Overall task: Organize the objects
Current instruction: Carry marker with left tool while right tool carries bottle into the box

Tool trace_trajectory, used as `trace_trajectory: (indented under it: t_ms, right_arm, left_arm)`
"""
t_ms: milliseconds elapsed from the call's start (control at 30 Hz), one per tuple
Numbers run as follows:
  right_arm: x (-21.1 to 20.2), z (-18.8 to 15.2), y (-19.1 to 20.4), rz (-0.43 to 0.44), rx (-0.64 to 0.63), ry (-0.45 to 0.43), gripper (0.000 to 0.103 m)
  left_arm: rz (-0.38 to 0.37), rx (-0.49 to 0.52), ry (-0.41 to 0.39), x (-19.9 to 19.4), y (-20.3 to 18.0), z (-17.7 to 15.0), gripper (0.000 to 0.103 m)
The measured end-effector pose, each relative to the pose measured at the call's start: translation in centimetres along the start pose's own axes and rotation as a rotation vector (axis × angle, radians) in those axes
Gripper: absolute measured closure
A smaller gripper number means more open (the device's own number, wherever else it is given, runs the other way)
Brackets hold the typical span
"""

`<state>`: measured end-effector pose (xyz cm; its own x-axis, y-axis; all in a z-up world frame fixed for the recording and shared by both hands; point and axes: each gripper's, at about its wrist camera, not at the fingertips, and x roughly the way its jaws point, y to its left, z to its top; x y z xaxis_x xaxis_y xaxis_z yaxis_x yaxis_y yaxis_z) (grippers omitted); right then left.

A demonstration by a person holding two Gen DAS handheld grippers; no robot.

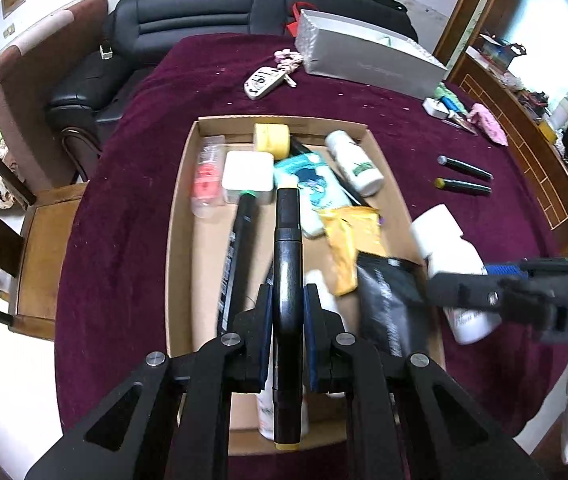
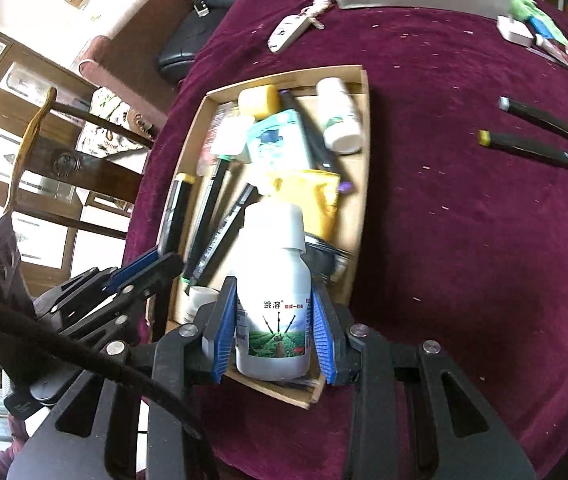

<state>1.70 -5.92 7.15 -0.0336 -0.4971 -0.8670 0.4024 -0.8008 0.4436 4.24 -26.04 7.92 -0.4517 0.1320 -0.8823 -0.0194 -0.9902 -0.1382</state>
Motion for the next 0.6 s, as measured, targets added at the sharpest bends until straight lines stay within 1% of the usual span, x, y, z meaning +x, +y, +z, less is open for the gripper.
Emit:
trace_trajectory:
  t_ms: [233, 433, 600]
  right_arm:
    - [2.8, 1.4, 1.9, -0.012, 0.003, 0.016, 0.070]
    - [4.3, 2.7, 2.4, -0.033, 0.023, 0.017, 0.070]
    - [5.3, 3.3, 2.6, -0.046, 0.026, 0.021, 0.070]
  left_arm:
    - [0.035, 0.028, 0.010, 2.0, 0.6, 1.4, 0.092]
    - [0.044, 0.043, 0.027, 3.6, 1.0, 1.7, 0.092]
    - [0.042, 0.034, 0.037, 4.6, 1.4, 1.9, 0.092]
